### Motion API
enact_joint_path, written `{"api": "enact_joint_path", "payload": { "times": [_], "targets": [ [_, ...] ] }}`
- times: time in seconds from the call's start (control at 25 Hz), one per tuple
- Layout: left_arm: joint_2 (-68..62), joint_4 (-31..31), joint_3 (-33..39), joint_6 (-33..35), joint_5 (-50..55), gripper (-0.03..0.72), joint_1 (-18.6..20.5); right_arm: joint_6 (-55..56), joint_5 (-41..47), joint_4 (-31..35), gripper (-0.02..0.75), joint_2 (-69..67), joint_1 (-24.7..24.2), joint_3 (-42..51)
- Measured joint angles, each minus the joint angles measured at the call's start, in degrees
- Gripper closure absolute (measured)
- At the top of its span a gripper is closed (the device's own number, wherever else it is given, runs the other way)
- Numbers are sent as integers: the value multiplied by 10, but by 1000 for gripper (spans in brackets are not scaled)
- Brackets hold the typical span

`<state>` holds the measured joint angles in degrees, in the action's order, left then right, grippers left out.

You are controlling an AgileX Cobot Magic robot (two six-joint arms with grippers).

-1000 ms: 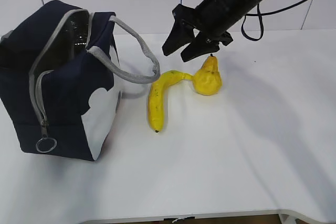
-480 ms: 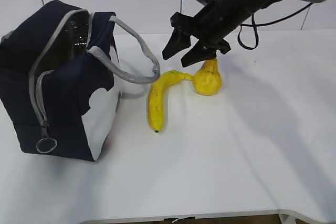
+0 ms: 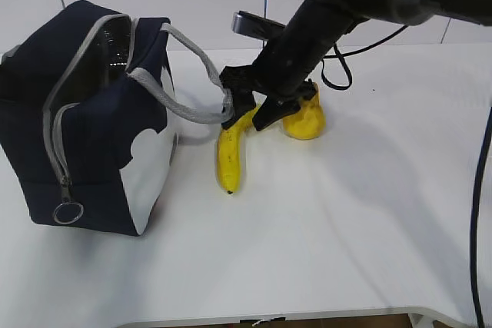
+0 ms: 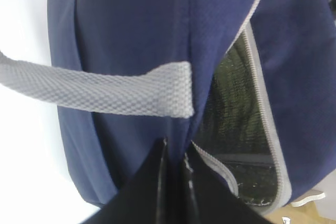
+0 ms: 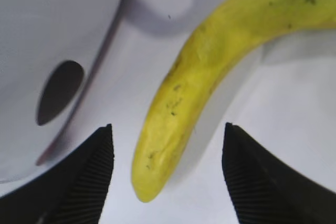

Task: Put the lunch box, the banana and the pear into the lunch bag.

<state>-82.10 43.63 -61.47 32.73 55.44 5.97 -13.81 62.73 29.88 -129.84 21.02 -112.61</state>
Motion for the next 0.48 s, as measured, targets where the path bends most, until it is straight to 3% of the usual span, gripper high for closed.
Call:
{"api": "enact_joint_path", "payload": {
  "times": [0.16,0.48],
  "targets": [
    [0,0,0,0,0,704,0,31,-9,-42,209,0,23,0],
    [0,0,0,0,0,704,0,107,-64,-52,206,-4,31,0]
  ]
}}
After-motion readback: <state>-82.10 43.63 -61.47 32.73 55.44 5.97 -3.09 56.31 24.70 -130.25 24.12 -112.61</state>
